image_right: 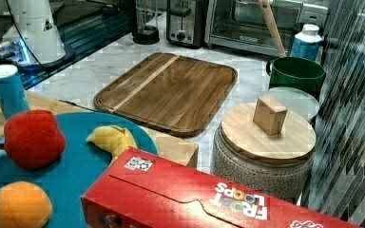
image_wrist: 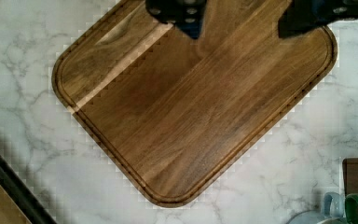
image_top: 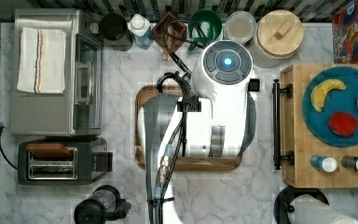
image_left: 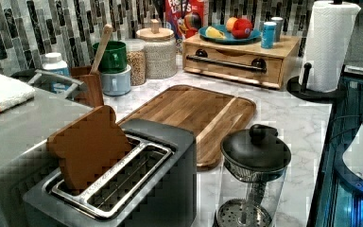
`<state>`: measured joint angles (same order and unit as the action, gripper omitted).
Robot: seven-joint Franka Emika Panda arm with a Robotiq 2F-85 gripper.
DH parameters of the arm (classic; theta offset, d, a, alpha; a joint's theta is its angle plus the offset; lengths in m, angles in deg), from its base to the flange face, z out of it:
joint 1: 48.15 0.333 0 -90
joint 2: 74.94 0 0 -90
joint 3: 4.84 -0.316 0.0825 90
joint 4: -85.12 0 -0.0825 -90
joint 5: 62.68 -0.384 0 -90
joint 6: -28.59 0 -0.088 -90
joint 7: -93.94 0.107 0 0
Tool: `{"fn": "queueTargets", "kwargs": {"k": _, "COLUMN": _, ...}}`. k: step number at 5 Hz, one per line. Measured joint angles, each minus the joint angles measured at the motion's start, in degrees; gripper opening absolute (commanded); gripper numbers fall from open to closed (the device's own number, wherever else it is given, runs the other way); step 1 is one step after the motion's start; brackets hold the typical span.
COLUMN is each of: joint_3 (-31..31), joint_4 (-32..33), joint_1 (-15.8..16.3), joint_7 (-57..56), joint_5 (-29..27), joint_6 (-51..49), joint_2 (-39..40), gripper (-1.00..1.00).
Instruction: Open the drawer.
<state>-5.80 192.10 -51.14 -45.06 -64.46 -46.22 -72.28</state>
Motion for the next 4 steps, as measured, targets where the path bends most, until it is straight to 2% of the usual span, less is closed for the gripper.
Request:
{"fn": "queueTargets", "kwargs": {"k": 3, "joint_3": -0.4, "joint_4": 1.6, "joint_1": -0.5, "joint_7": -0.2, "joint_5": -0.2, "joint_6": 2.9, "joint_2": 0.0, "gripper": 1.0}}
{"fn": "queueTargets", "kwargs": {"k": 4, "joint_3": -0.4, "joint_4": 3.6, "joint_1": -0.8, "joint_7": -5.3, "joint_5": -0.1, "joint_6": 4.2, "joint_2": -0.1, "gripper": 1.0}}
